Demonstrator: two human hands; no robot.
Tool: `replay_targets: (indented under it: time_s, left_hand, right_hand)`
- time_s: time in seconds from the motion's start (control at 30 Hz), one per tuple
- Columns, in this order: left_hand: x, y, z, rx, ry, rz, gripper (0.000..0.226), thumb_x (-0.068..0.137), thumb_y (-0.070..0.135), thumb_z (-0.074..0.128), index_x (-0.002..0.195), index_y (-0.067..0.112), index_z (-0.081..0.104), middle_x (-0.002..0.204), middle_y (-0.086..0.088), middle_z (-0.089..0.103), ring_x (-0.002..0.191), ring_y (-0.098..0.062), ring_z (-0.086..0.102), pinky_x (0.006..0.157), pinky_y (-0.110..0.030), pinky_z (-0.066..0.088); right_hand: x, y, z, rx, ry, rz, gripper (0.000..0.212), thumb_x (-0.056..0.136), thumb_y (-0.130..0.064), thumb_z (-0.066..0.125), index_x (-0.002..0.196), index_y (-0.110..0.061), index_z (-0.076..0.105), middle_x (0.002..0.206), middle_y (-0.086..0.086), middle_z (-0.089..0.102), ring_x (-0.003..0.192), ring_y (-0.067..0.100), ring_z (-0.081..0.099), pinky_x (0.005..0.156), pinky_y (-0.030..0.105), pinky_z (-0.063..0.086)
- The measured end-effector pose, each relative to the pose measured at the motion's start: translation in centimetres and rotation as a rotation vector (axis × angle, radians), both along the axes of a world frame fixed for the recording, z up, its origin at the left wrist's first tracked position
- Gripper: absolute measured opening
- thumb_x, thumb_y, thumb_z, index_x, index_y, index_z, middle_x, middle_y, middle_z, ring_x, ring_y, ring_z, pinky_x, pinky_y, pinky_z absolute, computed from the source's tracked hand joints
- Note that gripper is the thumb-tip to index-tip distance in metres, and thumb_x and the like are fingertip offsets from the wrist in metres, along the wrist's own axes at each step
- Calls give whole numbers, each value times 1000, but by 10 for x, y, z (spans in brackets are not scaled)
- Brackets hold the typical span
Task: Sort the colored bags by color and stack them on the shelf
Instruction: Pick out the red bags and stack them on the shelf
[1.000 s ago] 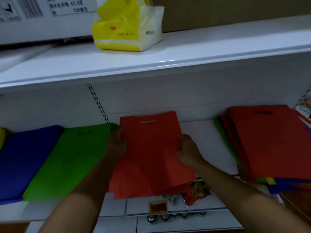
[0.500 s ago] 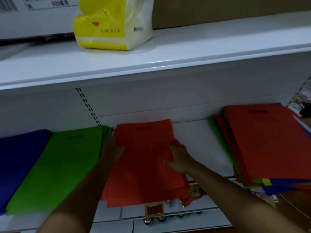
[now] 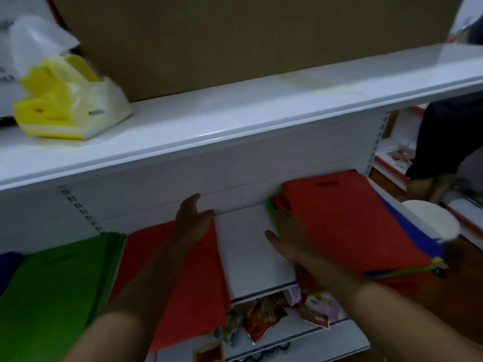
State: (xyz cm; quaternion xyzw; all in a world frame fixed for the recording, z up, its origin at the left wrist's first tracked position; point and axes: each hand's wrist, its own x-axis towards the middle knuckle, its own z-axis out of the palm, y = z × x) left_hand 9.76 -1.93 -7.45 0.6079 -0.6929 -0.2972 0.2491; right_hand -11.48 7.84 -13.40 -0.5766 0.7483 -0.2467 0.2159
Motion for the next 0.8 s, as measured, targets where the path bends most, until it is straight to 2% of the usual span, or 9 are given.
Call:
replay_targets:
  time_s: [0.2, 0.3, 0.37, 0.43, 0.57, 0.67, 0.8]
  left_hand:
    - [-102, 16, 1, 72, 31, -167, 58, 89, 25, 66, 141, 14, 43, 142, -10, 48, 123, -26, 51, 103, -36, 43]
    - [-141, 22, 0, 86, 22, -207, 57, 90, 27, 64, 141, 14, 43, 142, -9, 48, 124, -26, 51, 102, -36, 43]
    - [-165, 26, -2, 88, 16, -217, 57, 91, 28, 62, 141, 13, 42, 143, -9, 47, 126, -26, 49, 104, -38, 42]
    - [-186, 29, -7, 105, 10, -219, 53, 91, 27, 62, 139, 11, 45, 140, -9, 50, 125, -26, 50, 103, -37, 42]
    - [-214, 31, -29, 177, 6, -199, 45, 85, 29, 66, 126, 13, 55, 122, -9, 64, 107, -24, 61, 93, -36, 49]
    - [-226, 34, -46, 232, -1, -160, 57, 85, 32, 66, 136, 13, 47, 131, -7, 58, 113, -22, 58, 95, -28, 45]
    - [-239, 38, -59, 313, -16, -155, 57, 92, 25, 62, 142, 10, 40, 139, -9, 50, 122, -25, 53, 95, -26, 41]
  right_hand:
    - [-100, 39, 19, 28, 49, -166, 64, 98, -40, 50, 149, -10, 27, 153, 10, 31, 141, 29, 26, 112, 37, 28]
    - [-149, 51, 23, 18, 53, -225, 56, 96, -40, 53, 141, -10, 38, 145, 10, 40, 133, 29, 38, 105, 40, 37]
    - [-177, 57, 22, 22, 61, -235, 53, 96, -39, 53, 139, -12, 39, 144, 9, 42, 130, 28, 42, 103, 41, 42]
    - [-197, 65, 19, 59, 82, -249, 56, 97, -38, 53, 143, -12, 35, 149, 8, 36, 137, 29, 34, 109, 43, 36]
    - [-228, 73, -6, 135, 139, -256, 70, 95, -46, 50, 151, -15, 22, 158, 13, 22, 147, 32, 15, 119, 49, 20]
    - [-239, 74, -21, 213, 130, -245, 79, 96, -50, 47, 155, -16, 6, 161, 15, 8, 149, 33, 2, 121, 48, 10]
    - [-236, 74, -34, 241, 126, -212, 82, 96, -51, 45, 155, -16, 0, 162, 16, 2, 149, 33, -4, 121, 47, 5]
